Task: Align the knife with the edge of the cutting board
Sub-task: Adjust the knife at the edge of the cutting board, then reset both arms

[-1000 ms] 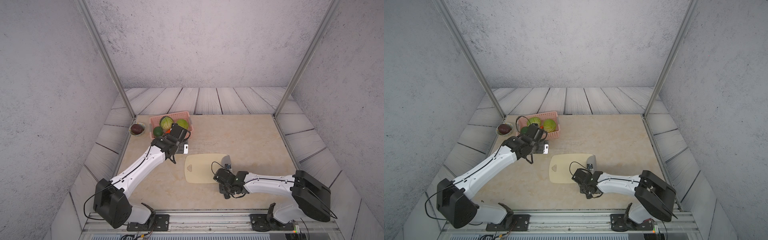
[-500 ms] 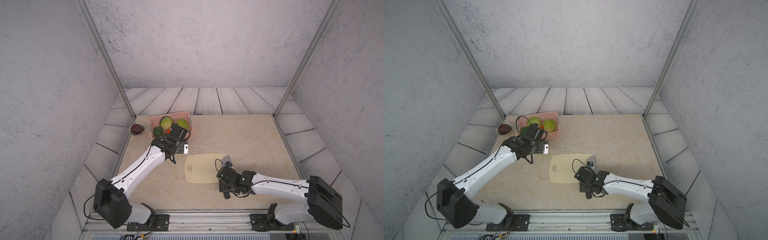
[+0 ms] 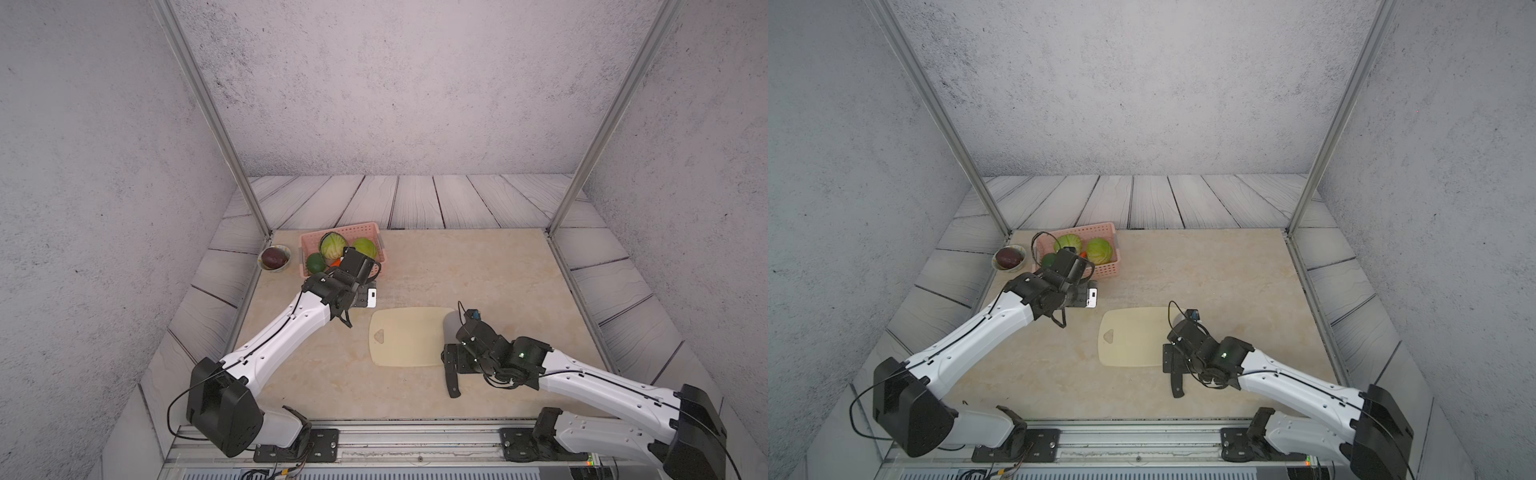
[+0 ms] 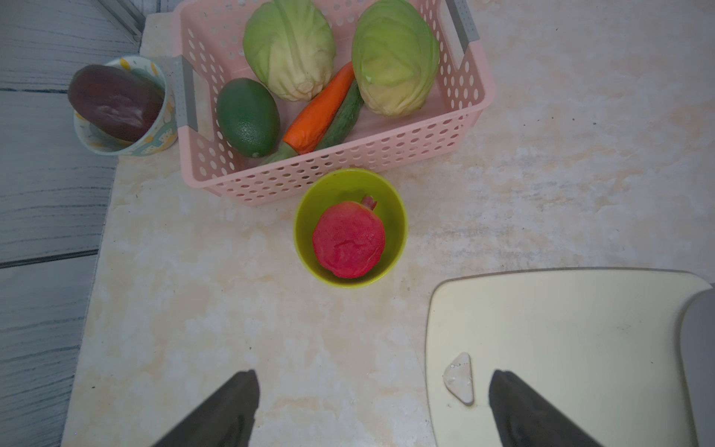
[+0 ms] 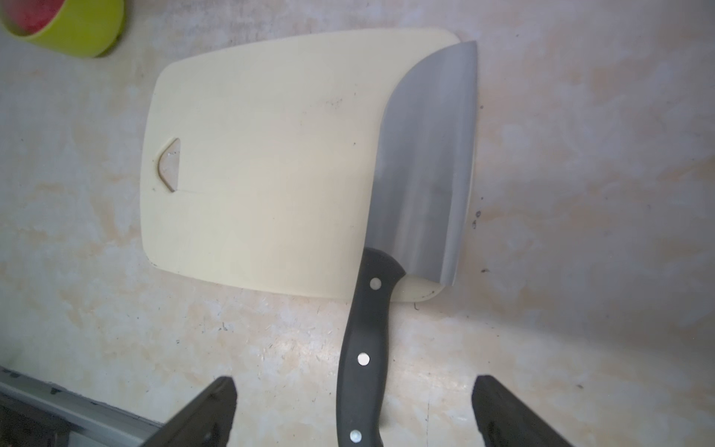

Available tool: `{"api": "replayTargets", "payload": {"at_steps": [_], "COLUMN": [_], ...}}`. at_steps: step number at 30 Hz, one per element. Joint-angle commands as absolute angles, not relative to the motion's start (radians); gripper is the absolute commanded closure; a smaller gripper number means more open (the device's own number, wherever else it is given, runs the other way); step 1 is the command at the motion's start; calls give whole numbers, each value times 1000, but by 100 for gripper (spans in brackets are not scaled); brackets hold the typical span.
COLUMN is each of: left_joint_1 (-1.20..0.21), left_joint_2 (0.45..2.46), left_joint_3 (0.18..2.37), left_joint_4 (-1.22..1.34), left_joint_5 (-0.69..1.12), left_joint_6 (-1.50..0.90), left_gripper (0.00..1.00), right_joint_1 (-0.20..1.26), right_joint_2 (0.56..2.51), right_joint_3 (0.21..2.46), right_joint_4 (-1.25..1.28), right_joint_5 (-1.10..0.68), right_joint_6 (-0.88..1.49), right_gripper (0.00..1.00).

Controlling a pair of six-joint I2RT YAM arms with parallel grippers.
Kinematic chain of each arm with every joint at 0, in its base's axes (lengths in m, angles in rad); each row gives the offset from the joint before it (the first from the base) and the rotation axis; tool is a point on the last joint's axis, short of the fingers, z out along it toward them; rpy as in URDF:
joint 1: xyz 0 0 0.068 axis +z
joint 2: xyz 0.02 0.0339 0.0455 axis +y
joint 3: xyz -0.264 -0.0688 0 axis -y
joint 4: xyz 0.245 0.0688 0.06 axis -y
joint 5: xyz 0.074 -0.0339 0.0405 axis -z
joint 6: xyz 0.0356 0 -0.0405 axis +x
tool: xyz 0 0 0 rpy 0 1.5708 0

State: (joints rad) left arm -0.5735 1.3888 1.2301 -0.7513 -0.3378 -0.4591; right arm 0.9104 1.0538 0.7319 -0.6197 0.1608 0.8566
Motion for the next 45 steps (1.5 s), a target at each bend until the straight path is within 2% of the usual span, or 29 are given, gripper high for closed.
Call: {"api": "replayTargets", "payload": {"at_steps": [1,10,25,35,45], "left_joint_1": [-569,-538,-383,-200,-90], "left_joint_2": [1349,1282,1195,1213,1234], "left_joint_3": [1236,1191,1068,1031,981], "left_joint_4": [-738,-682,-523,-492,-466], "left_joint_5": [-361,-401,-376,-374,-508], "left_joint_6": [-452,-444,-416,-463,-520], "left_gripper": [2,2,2,2,2], "right_joint_1": [846,635,232,-2,-83], "right_joint_2": [984,956,1104,1126,1134], "right_joint_3": [747,801,900,1000,935], "right_joint_4": [-667,-703,-585,-585,-430], "right_joint_5": [107,0,-221,-209,-33], "right_joint_6": [801,700,623,606,613], "right_gripper": [1,1,1,1,1]}}
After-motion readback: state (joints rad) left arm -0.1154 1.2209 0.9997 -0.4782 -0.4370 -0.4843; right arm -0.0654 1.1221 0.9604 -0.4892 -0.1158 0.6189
